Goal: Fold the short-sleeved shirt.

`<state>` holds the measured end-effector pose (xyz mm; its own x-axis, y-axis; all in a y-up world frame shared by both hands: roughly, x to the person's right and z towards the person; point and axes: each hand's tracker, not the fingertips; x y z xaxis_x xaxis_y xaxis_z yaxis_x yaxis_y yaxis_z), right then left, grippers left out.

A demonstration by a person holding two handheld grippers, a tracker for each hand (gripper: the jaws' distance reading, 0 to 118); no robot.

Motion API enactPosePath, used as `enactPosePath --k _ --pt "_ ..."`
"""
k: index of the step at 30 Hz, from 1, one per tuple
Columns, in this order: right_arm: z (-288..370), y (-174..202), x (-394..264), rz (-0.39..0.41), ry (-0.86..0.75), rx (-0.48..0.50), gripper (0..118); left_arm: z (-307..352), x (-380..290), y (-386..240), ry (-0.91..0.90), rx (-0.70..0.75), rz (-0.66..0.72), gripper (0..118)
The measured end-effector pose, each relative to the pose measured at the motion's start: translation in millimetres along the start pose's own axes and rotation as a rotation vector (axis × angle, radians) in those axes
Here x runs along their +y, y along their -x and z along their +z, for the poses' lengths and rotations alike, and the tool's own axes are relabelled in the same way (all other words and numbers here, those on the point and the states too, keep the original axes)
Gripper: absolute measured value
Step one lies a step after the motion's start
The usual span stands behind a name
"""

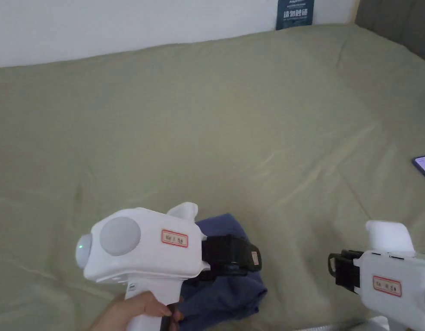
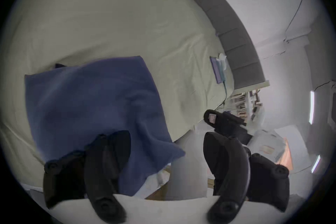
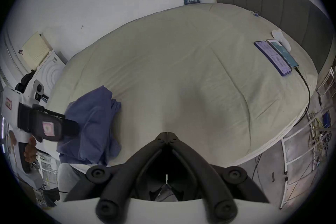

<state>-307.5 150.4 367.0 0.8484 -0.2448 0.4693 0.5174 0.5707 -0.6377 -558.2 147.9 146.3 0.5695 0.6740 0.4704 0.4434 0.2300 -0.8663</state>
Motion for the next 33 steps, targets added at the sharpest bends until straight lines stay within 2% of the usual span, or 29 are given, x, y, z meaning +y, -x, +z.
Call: enactPosePath --k 5,6,7,8,9,11,14,18,24,33 --pt "-2 -4 1 -0.015 -0.011 0.010 0 72 -11 13 -0.191 0.062 0.106 84" --pt "-4 -5 2 -0.012 -0.012 0.011 0 85 -15 20 -0.242 0.095 0.128 71" --pt "-5 -4 2 -0.010 -0.012 0.012 0 95 -19 27 -0.273 0.141 0.122 41" --pt "-5 -4 2 -0.007 -0.012 0.014 0 99 -17 36 -0.288 0.173 0.117 2" --pt "-6 -3 1 -0.002 -0.012 0.017 0 102 -18 42 -0.299 0.199 0.112 0" --pt "-8 -1 2 -0.001 -0.014 0.018 0 96 -23 55 -0.280 0.207 0.189 0" --pt "-10 0 1 -0.004 -0.016 0.023 0 69 -28 51 -0.232 0.138 0.191 0" --pt "-12 0 0 0.000 -0.010 0.023 0 23 -24 24 -0.170 0.113 0.071 0" --pt "-11 -5 -1 -0.008 -0.007 0.018 0 -33 -15 19 -0.071 0.114 0.084 0" --pt "-15 -8 -7 -0.007 0.012 0.018 0 -91 -14 -12 0.003 0.185 -0.051 0"
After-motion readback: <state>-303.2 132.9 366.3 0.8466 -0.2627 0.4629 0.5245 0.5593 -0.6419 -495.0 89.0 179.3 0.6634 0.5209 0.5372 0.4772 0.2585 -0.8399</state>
